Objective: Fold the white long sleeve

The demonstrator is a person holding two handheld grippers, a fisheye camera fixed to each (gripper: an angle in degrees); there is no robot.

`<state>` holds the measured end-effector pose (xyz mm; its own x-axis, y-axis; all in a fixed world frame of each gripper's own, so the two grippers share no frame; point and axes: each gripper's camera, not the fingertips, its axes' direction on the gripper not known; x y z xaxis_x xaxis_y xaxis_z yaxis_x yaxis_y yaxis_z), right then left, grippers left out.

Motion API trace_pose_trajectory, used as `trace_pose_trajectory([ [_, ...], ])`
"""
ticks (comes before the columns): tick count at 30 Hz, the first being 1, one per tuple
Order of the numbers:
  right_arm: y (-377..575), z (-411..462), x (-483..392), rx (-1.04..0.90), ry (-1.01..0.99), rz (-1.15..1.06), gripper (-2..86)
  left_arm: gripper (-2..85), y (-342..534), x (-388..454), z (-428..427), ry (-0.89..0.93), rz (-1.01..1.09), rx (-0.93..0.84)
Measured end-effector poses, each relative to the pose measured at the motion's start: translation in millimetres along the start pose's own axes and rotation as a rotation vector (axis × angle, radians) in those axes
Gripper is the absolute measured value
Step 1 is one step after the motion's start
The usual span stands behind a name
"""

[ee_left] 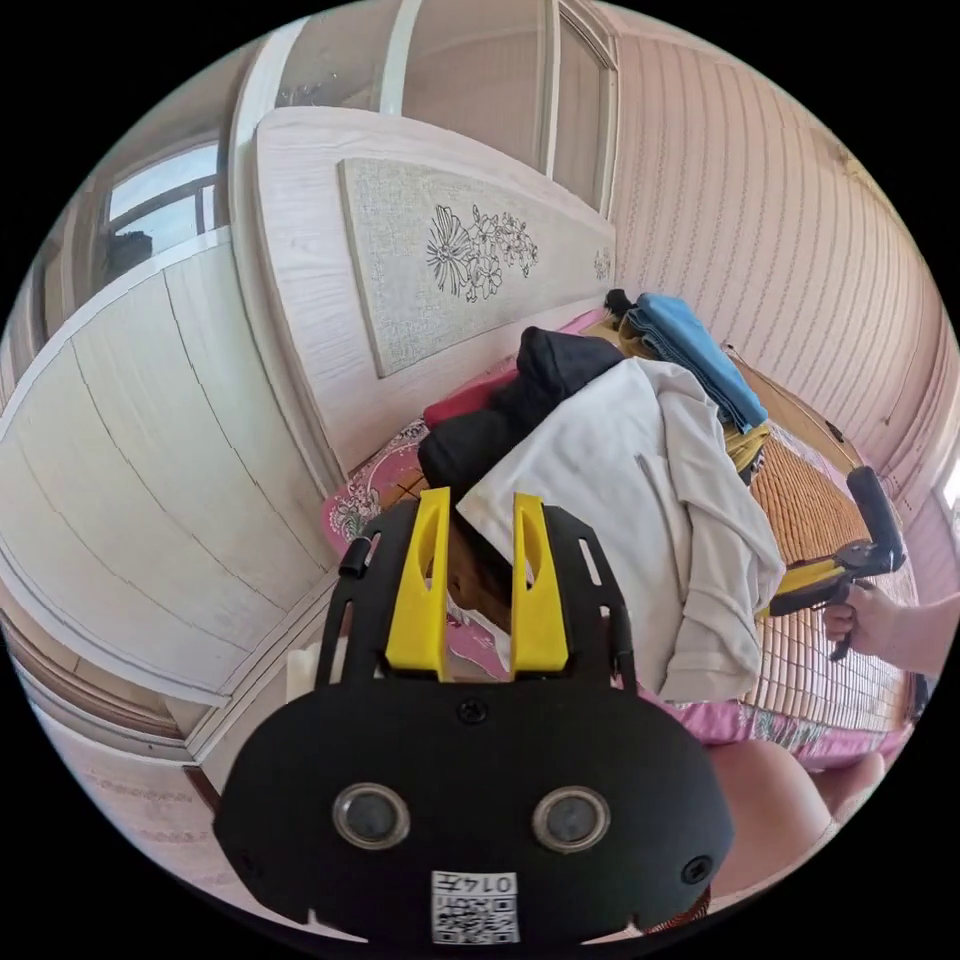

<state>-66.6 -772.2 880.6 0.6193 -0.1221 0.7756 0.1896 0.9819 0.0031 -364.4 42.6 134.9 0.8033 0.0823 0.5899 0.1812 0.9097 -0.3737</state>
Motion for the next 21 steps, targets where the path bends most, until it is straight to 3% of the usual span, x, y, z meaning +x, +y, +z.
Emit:
trace_pose_trajectory([
  [7,10.7,7.3,-10.6,0.022,0.051,-0.014,10.7,0.8,-13.7,7.1,5.6,0.105,0.033,-0.106],
  [17,72.7,-0.1,-79.7,0.037,0.203,-0.374,12.0,-1.0,-8.7,32.9,-44.7,0.016,0.158,-0.084],
  [21,97.7,-9.4,-98.3,0.06,0.291,-0.359,4.4,-1.0,-2.9,40.1,-59.2,-0.006,0.185,-0.095],
])
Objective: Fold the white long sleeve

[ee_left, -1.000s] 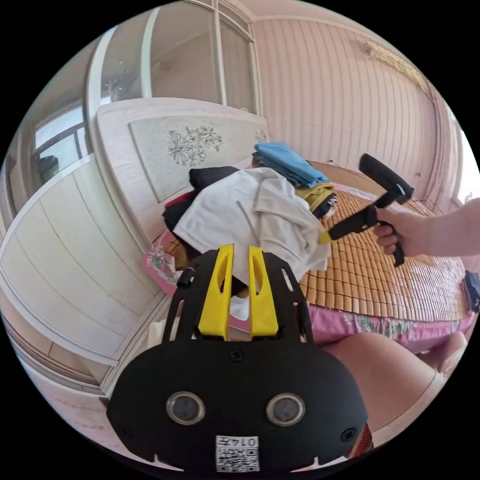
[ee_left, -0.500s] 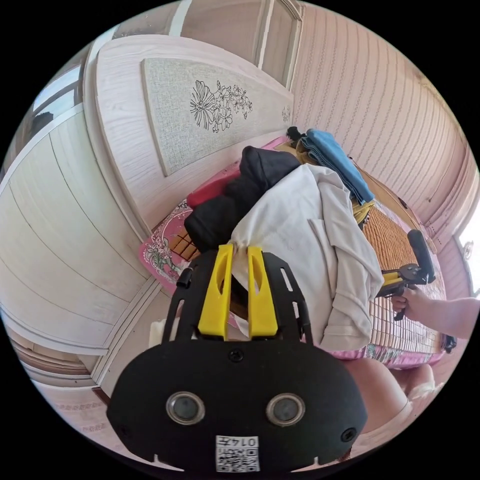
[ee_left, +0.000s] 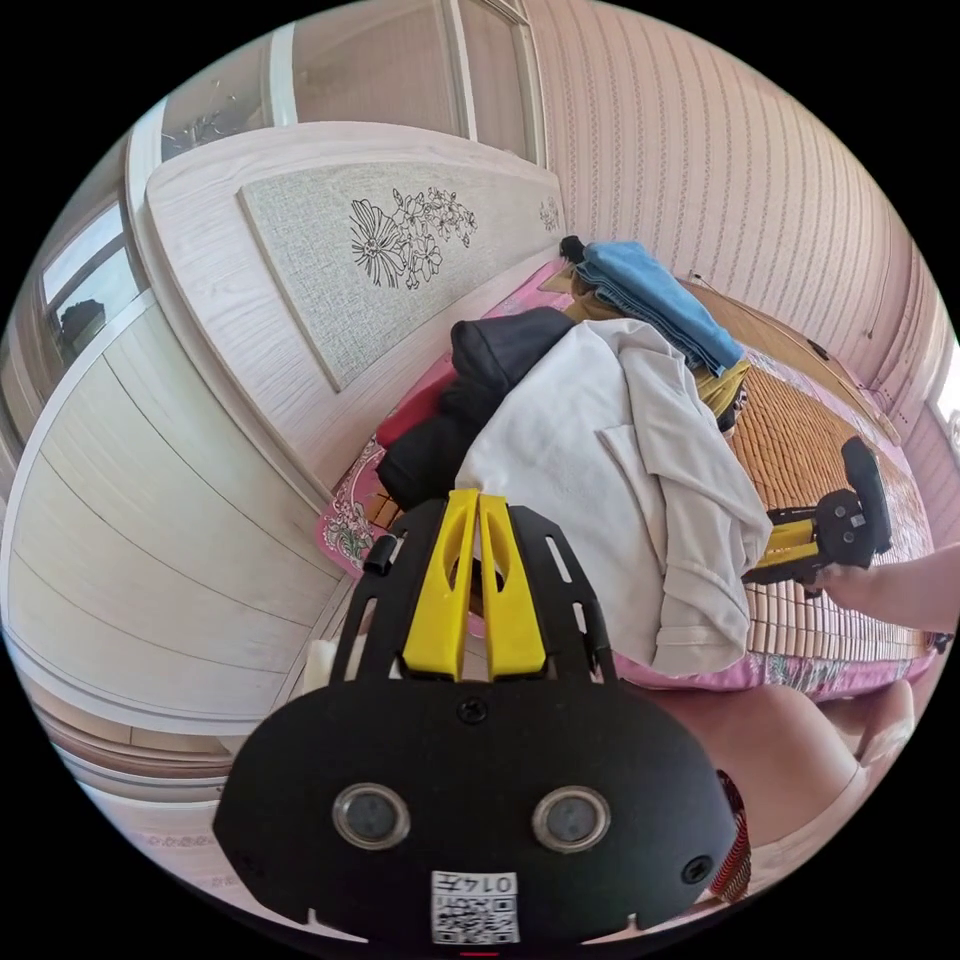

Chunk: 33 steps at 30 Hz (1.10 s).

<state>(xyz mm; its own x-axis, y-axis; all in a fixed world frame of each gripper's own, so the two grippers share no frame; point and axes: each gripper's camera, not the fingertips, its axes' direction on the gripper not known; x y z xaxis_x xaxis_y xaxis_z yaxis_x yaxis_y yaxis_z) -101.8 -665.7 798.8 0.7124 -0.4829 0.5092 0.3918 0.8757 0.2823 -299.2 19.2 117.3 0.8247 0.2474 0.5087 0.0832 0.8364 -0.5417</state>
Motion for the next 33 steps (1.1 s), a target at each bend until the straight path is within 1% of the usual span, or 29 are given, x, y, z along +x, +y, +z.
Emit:
trace_pose_trajectory([
  [3,20.2,-23.3,-1.2,0.017,-0.062,0.06,0.5,-1.0,8.5,5.1,-21.2,0.0,-0.002,0.033],
  [5,41.6,-43.5,-0.7,0.024,-0.094,0.078,-0.1,-1.0,14.5,8.1,-42.5,0.002,0.0,0.067],
  [7,71.3,-75.4,3.3,0.072,-0.148,0.099,-0.2,-1.0,20.1,14.5,-69.7,0.007,0.023,0.106],
  [10,131.7,-154.5,18.4,0.239,-0.246,0.214,-0.1,-1.0,25.8,33.6,-119.3,0.042,0.088,0.177],
  [12,184.6,-230.0,24.5,0.395,-0.29,0.292,0.0,-1.0,26.7,48.3,-159.0,0.125,0.086,0.25],
  [13,198.3,-249.4,23.8,0.431,-0.288,0.305,0.0,-1.0,27.0,52.4,-170.0,0.156,0.086,0.276],
  [15,254.8,-324.6,14.1,0.549,-0.239,0.344,0.1,-1.0,29.6,70.6,-214.9,0.266,0.089,0.381],
  [17,298.4,-377.1,2.2,0.617,-0.196,0.378,0.2,-1.0,32.5,83.7,-244.2,0.363,0.075,0.437],
  [19,344.8,-428.2,-11.2,0.708,-0.16,0.418,0.2,-1.0,33.1,95.9,-267.7,0.453,0.055,0.459],
  [21,404.4,-494.1,-27.4,0.823,-0.137,0.472,0.2,-1.0,27.3,107.7,-293.2,0.598,0.023,0.462],
  [22,417.9,-510.1,-31.6,0.846,-0.119,0.489,0.2,-1.0,25.0,110.2,-298.9,0.636,0.016,0.467],
  [24,466.5,-572.1,-53.4,0.933,-0.025,0.521,0.2,-1.0,16.5,122.6,-323.2,0.762,0.003,0.514],
  [28,521.7,-654.2,-97.7,1.019,0.099,0.503,0.0,-1.0,6.5,158.9,-368.0,0.813,0.075,0.572],
  [30,550.8,-695.4,-133.6,1.064,0.229,0.502,-0.1,-1.0,4.6,179.0,-397.4,0.868,0.091,0.617],
  [33,587.5,-741.5,-177.7,1.173,0.269,0.461,-0.1,-1.0,9.7,185.3,-441.5,0.939,0.083,0.715],
])
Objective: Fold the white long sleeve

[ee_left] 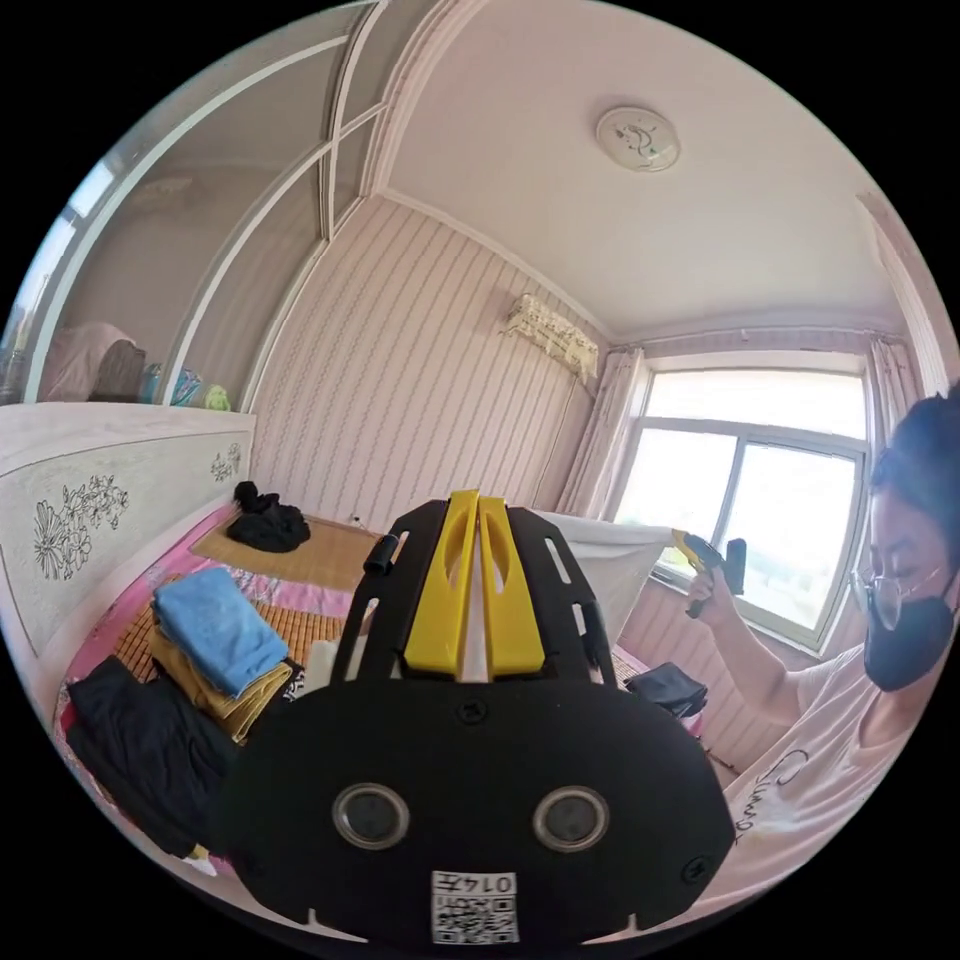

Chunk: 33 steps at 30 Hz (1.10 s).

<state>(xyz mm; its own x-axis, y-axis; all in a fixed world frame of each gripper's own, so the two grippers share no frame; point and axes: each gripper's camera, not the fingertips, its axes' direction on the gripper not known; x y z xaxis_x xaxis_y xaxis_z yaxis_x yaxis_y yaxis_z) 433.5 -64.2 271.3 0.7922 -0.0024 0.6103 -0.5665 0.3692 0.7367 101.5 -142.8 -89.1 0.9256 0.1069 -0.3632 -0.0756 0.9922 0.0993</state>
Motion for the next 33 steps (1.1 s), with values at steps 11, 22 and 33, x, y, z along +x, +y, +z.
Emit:
trace_pose_trajectory([
  [11,-99.5,-176.6,-128.7,0.181,-0.129,-0.363,-0.1,-1.0,-79.5,133.4,-84.2,0.071,0.293,0.329],
  [22,-123.7,-90.5,33.9,-0.212,0.354,0.01,-0.5,-1.0,-64.6,74.3,141.4,-0.1,0.107,-0.09],
  [33,-206.1,-128.2,34.7,0.182,0.274,-0.116,0.2,-1.0,-114.9,109.4,220.0,-0.082,0.226,0.075],
])
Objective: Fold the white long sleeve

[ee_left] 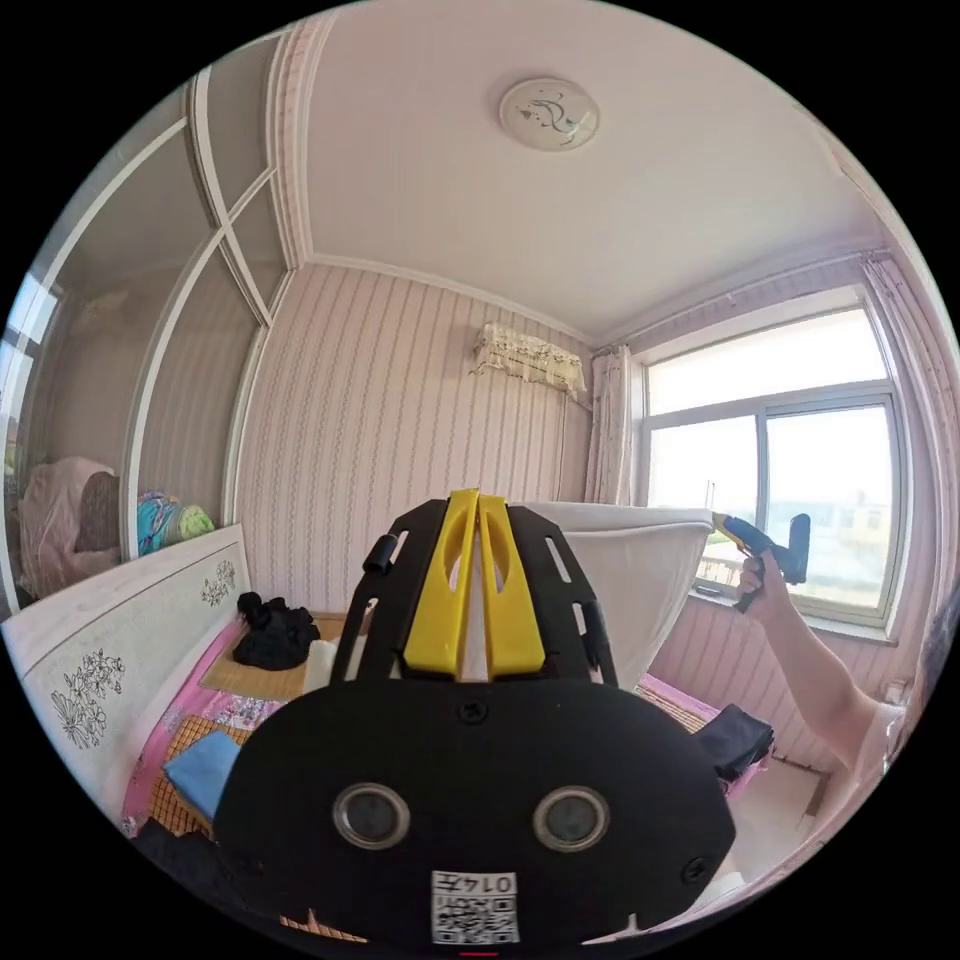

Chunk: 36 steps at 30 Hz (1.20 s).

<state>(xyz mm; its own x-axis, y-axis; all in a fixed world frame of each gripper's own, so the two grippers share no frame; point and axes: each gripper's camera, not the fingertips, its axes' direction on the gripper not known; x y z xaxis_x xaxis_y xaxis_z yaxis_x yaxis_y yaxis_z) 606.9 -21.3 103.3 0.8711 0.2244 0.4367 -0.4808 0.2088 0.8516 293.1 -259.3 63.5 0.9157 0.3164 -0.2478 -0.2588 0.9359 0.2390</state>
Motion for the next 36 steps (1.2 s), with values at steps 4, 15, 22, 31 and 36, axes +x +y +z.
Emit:
trace_pose_trajectory([
  [4,42.9,9.6,14.3,-0.138,0.003,-0.059,0.3,-1.0,66.1,-9.9,33.0,0.015,0.039,-0.124],
  [15,408.0,61.6,138.2,-0.982,0.246,0.363,0.4,-1.0,508.1,-78.7,140.1,0.014,-0.17,-0.986],
  [22,501.0,67.6,166.0,-1.296,0.317,0.534,0.4,-1.0,596.4,-109.6,167.8,0.016,-0.32,-1.197],
  [31,503.6,66.5,186.7,-1.338,0.305,0.553,0.5,-0.6,633.5,-151.1,200.4,0.021,-0.295,-1.29],
  [36,498.1,86.2,181.8,-1.348,0.316,0.465,6.6,3.0,650.2,-175.3,227.1,0.019,-0.307,-1.325],
])
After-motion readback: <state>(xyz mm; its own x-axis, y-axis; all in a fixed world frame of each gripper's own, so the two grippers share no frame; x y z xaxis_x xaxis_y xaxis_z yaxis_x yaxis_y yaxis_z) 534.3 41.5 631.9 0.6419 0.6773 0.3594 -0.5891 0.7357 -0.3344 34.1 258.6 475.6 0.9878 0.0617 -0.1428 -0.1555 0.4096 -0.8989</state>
